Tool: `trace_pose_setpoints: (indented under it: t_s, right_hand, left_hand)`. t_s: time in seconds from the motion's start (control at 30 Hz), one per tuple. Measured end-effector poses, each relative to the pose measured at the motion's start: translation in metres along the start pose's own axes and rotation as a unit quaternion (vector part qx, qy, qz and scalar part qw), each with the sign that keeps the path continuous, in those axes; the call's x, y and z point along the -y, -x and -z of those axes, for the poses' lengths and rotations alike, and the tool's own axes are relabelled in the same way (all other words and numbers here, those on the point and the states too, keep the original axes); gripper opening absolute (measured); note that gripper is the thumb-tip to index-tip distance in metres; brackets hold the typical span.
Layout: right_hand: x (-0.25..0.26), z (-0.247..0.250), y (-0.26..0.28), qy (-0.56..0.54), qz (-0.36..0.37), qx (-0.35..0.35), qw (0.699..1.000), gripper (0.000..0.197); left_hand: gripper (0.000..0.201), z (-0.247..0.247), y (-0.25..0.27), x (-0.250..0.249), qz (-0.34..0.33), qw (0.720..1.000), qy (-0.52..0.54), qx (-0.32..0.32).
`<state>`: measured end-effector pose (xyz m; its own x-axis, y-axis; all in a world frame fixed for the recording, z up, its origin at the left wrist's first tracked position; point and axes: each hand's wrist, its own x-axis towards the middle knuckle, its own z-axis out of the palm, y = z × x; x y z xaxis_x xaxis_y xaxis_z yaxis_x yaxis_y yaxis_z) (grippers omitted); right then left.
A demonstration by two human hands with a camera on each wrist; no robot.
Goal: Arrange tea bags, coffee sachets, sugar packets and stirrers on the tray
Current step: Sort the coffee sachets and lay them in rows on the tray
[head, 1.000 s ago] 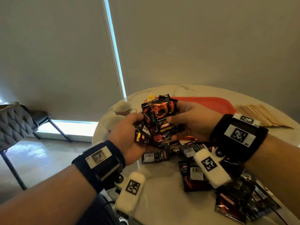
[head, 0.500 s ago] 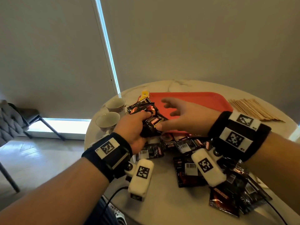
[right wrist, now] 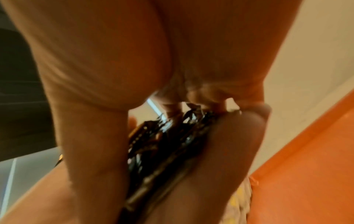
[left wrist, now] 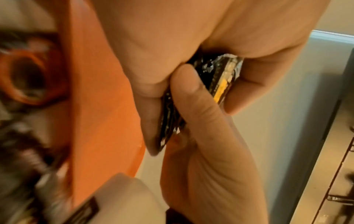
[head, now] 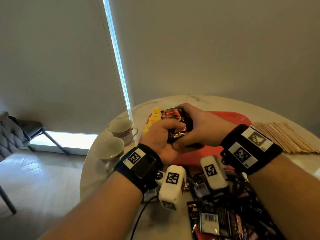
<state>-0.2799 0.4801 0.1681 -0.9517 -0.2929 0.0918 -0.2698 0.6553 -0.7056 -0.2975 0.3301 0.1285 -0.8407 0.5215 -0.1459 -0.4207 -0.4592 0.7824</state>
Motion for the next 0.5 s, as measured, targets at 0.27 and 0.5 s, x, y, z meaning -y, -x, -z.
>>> trace_pose_setpoints:
  t_s: [0.27, 0.5]
  right_hand:
    - [-0.028, 0.034, -0.04, -0.062, 0.009, -0.027, 0.998, 0.117]
    - [-0.05, 0.03, -0.054, -0.182, -0.012, -0.161, 0.97, 0.032]
  left_hand:
    - [0.03, -0.006, -0.053, -0.009, -0.058, 0.995, -0.046, -0.067]
    - [0.02, 0.005, -0.066, -0.01, -0.139, 0.986, -0.056, -0.075]
